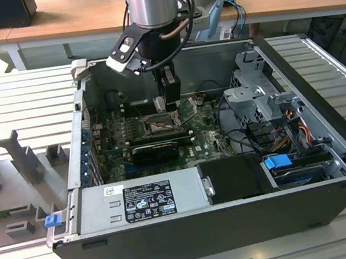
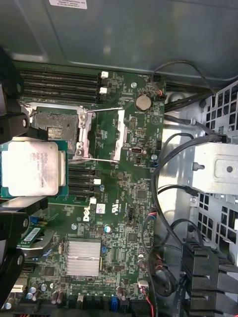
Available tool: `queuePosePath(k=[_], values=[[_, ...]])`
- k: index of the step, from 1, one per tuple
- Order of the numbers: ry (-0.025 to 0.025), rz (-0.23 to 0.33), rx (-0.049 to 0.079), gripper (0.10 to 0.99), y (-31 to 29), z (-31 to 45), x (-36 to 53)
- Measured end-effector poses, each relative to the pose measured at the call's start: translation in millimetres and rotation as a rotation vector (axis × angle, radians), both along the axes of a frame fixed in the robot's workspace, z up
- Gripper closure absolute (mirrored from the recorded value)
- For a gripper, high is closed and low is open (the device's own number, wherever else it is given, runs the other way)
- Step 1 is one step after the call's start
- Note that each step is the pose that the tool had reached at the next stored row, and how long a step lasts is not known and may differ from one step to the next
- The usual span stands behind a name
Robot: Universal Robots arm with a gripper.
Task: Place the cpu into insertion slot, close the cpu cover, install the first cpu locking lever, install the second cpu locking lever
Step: 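Place the cpu into insertion slot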
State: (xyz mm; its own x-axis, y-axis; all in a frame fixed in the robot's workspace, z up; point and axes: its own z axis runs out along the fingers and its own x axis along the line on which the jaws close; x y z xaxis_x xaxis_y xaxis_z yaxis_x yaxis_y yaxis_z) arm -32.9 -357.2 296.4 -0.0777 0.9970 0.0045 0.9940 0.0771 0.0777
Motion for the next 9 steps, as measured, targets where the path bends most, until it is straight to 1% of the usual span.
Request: queuePosePath(k=[8,9], values=[[0.0000,-0.002,0.000,0.557,0.0,-5.8,0.0],[-0.0001,-0.016,0.000,0.557,0.0,-7.1,0.0]])
